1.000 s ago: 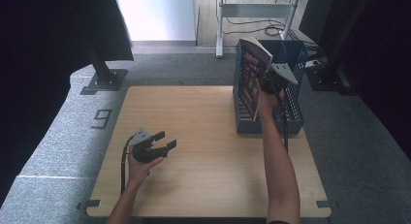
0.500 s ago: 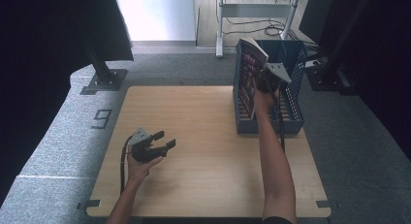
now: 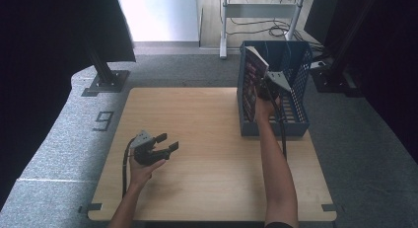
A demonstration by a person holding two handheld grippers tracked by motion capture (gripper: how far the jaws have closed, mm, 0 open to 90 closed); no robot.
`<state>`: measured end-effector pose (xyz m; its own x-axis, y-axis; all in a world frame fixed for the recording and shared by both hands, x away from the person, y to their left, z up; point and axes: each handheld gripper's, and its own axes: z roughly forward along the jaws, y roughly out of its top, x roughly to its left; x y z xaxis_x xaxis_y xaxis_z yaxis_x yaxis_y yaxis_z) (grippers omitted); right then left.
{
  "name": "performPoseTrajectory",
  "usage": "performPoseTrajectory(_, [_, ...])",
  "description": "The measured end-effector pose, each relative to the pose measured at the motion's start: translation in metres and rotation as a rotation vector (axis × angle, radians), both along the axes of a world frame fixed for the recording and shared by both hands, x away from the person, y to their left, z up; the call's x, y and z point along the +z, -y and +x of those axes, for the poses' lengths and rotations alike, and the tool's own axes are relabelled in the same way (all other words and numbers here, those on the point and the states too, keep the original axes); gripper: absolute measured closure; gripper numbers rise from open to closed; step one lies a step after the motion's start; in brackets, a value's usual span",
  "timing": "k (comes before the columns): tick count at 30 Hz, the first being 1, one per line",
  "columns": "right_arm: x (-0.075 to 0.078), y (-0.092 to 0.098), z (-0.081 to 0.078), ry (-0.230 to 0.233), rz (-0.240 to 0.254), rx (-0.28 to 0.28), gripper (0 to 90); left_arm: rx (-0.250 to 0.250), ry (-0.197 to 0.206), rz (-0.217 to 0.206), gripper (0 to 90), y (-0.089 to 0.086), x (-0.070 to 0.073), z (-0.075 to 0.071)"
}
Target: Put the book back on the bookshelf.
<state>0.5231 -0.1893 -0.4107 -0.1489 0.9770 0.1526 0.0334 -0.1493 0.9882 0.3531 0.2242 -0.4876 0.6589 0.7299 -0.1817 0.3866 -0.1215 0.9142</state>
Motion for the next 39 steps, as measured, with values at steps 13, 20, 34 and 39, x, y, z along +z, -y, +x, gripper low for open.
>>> performPoseTrajectory(13, [-0.004,0.001,-0.024,-0.041,-0.014,0.017,79.0,-0.016,0.010,0.003,30.8,0.006,0.003,-0.004])
performPoseTrajectory(20, [-0.007,0.007,-0.038,-0.081,-0.047,0.030,77.9,-0.026,0.015,0.005,30.8,0.010,0.004,-0.006])
performPoseTrajectory(34, [-0.010,0.006,-0.029,-0.190,-0.131,0.036,80.8,-0.020,0.012,0.002,30.7,0.009,0.003,-0.005])
performPoseTrajectory(39, [-0.010,0.010,-0.028,-0.192,-0.112,0.031,81.4,-0.025,0.012,0.005,30.8,0.010,0.003,-0.006])
